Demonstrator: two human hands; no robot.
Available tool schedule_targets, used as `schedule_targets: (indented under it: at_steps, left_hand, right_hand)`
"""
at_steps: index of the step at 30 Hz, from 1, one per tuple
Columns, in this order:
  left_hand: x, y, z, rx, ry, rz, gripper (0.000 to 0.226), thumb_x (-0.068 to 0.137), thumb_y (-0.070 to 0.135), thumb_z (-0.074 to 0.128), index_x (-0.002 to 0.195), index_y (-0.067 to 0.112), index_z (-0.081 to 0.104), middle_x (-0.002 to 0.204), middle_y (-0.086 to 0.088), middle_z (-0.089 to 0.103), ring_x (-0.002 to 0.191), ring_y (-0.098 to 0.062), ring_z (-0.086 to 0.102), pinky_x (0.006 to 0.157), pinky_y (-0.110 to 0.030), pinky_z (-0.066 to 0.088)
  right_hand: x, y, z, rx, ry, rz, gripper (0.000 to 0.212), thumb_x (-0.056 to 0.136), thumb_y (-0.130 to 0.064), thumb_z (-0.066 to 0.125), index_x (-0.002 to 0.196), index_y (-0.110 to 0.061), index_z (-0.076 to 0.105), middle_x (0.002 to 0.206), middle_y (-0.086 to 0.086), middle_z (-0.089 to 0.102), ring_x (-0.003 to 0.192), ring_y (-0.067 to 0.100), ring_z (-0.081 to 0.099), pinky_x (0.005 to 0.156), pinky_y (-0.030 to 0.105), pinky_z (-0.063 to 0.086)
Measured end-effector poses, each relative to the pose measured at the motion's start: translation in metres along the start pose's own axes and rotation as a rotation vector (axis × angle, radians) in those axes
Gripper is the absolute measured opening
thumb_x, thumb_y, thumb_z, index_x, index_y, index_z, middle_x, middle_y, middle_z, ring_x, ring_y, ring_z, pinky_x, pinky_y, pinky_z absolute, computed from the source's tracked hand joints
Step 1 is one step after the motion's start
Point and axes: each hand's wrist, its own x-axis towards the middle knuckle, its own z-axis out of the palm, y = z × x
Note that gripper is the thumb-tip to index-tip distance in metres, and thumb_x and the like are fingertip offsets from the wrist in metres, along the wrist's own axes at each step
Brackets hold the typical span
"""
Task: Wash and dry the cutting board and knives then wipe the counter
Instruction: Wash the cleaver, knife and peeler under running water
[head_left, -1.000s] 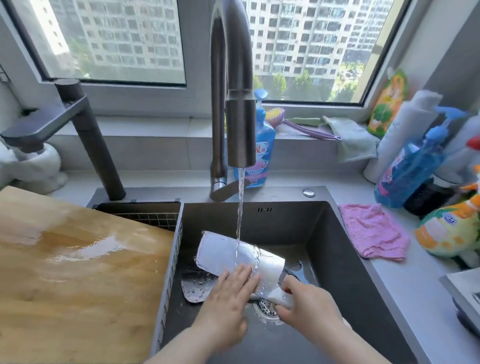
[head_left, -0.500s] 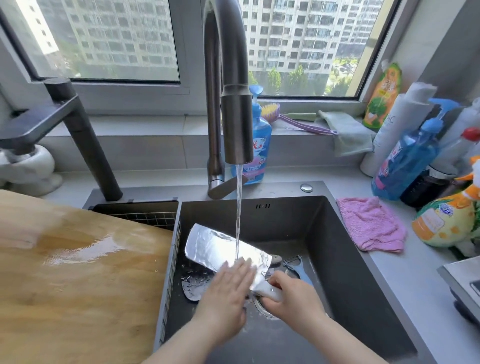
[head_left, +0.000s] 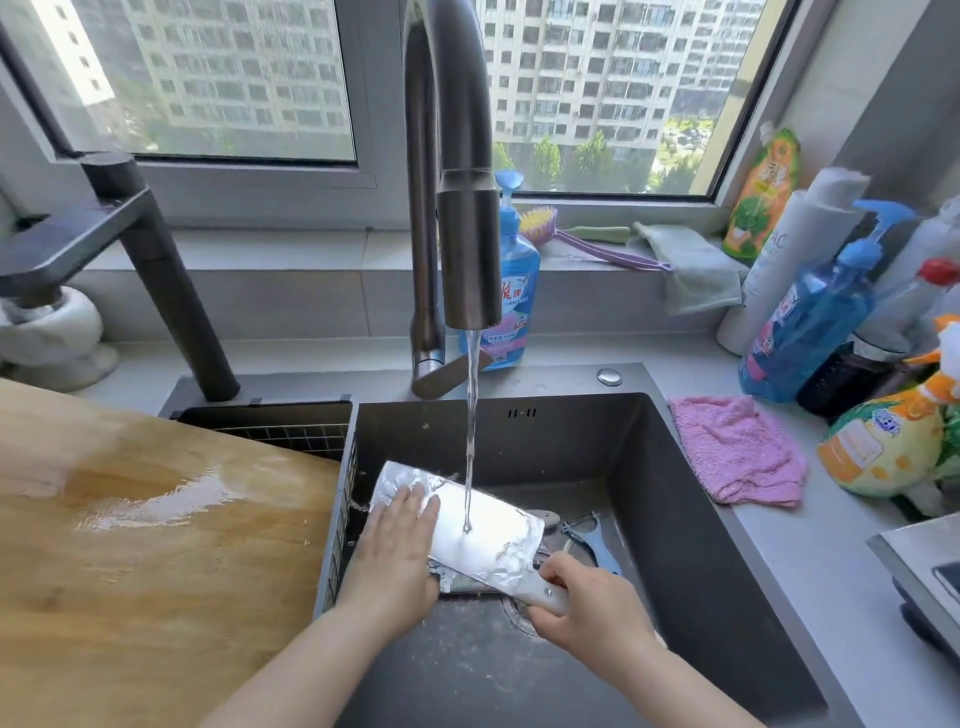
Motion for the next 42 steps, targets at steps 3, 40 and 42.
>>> schedule_targets:
  at_steps: [3, 40, 42]
  left_hand:
    - [-0.01, 0.02, 0.013, 0.045, 0.054, 0.238, 0.084, 0.071, 0.036, 0.065, 0.143, 0.014, 0.029, 0.152, -0.003, 0.011, 0.142, -0.017, 0.019, 0.115, -0.034, -0.007]
    - [-0.012, -0.003, 0.042, -0.092, 0.116, 0.122, 0.074, 0.07, 0.006, 0.041, 0.141, 0.005, 0.021, 0.15, -0.001, 0.025, 0.138, -0.021, 0.027, 0.108, -0.029, -0.009]
    - [-0.02, 0.014, 0.054, -0.093, 0.084, 0.331, 0.058, 0.064, 0.019, 0.037, 0.122, 0.017, 0.042, 0.124, 0.006, 0.061, 0.12, -0.009, 0.042, 0.107, -0.027, 0.011]
  right_hand:
    - [0.001, -0.007, 0.005, 0.024, -0.029, 0.01, 0.035, 0.085, -0.039, 0.052, 0.115, -0.023, 0.051, 0.095, -0.01, 0.057, 0.106, 0.014, 0.056, 0.071, 0.022, 0.029]
    - [-0.003, -0.014, 0.009, 0.056, -0.048, 0.038, 0.025, 0.085, -0.04, 0.054, 0.107, -0.029, 0.05, 0.109, -0.013, 0.061, 0.11, 0.012, 0.055, 0.073, 0.021, 0.029]
    - [-0.003, -0.016, 0.012, 0.076, -0.045, 0.055, 0.026, 0.084, -0.04, 0.055, 0.106, -0.027, 0.051, 0.114, -0.013, 0.062, 0.109, 0.011, 0.056, 0.073, 0.021, 0.031]
